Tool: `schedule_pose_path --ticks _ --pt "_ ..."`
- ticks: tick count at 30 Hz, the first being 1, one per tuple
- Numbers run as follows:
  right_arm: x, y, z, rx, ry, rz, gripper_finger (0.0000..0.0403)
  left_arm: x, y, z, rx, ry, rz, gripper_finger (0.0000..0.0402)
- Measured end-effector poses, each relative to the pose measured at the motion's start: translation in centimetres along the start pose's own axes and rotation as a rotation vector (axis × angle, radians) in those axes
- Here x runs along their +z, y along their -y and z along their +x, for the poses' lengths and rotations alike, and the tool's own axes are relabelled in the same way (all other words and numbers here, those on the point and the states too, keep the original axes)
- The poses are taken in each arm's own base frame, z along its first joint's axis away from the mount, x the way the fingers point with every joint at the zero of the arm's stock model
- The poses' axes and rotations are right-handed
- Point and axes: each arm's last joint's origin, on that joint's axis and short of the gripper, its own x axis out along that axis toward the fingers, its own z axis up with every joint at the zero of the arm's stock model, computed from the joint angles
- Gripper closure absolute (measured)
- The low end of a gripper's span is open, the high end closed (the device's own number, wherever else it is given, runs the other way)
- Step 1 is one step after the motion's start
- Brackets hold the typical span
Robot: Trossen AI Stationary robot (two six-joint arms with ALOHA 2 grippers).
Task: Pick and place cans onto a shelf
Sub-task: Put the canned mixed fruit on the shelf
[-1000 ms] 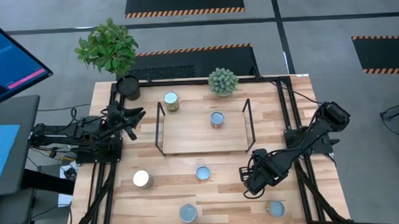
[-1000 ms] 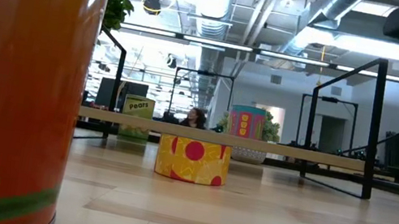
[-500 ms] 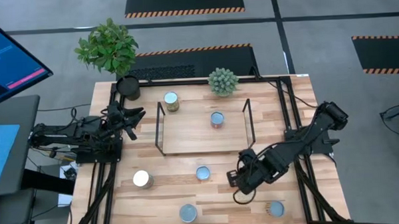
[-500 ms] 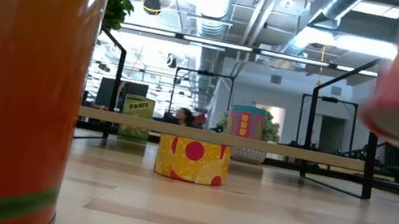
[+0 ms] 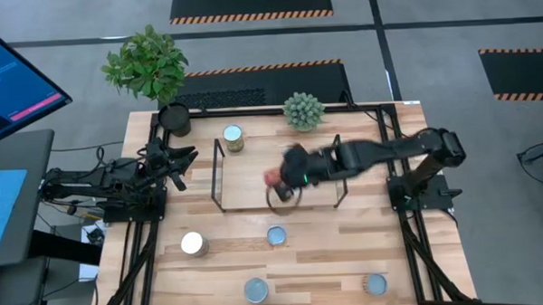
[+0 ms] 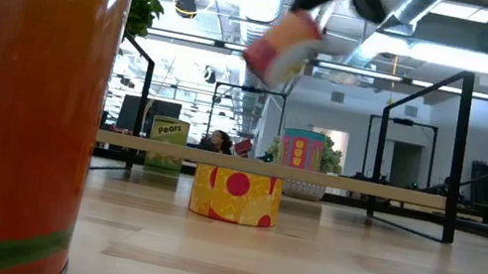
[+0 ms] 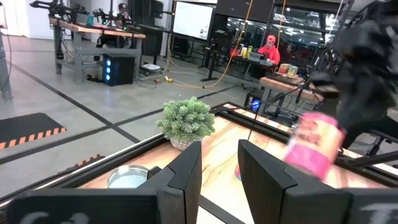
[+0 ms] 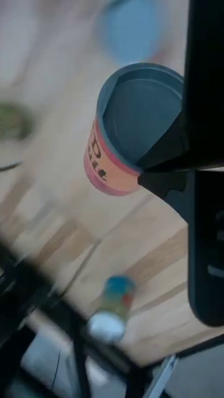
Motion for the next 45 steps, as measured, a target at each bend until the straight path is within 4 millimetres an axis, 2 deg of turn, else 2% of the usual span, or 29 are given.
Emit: schedule_pose_path --ticks 4,9,14,18,20,24,33,39,45 --pt "3.9 1.7 1.4 0.101 0.092 -0.099 0.04 0.0 0.0 0.0 0.005 0.001 0.0 0.0308" --pt "7.5 4.1 2.1 0.2 0.162 -0.181 0.04 0.0 0.0 0.0 0.009 0.003 -0.001 0.0308" --pt "8.8 6.4 3.5 0.213 0.094 -0.199 0.04 0.0 0.0 0.0 0.011 0.003 -0.001 0.0308" --pt "10.0 6.9 4.8 0.219 0.041 -0.26 0.04 0.0 0.0 0.0 0.016 0.004 0.0 0.0308" --pt "10.6 6.6 5.8 0.237 0.028 -0.303 0.04 0.0 -0.1 0.0 0.02 0.004 0.0 0.0308" --pt "12.0 6.1 6.5 0.247 -0.045 -0.379 0.04 0.0 -0.1 0.0 0.041 0.01 0.001 0.0308" --pt "11.9 4.3 9.1 0.172 -0.259 -0.561 0.04 0.0 -0.1 0.0 0.042 0.01 0.005 0.0308" --pt "9.8 3.1 12.0 0.107 -0.361 -0.624 0.04 0.0 -0.1 0.0 0.04 0.008 0.006 0.0308" --pt "7.8 2.0 13.2 0.027 -0.404 -0.673 0.04 0.0 -0.1 0.0 0.036 0.008 0.013 0.0308"
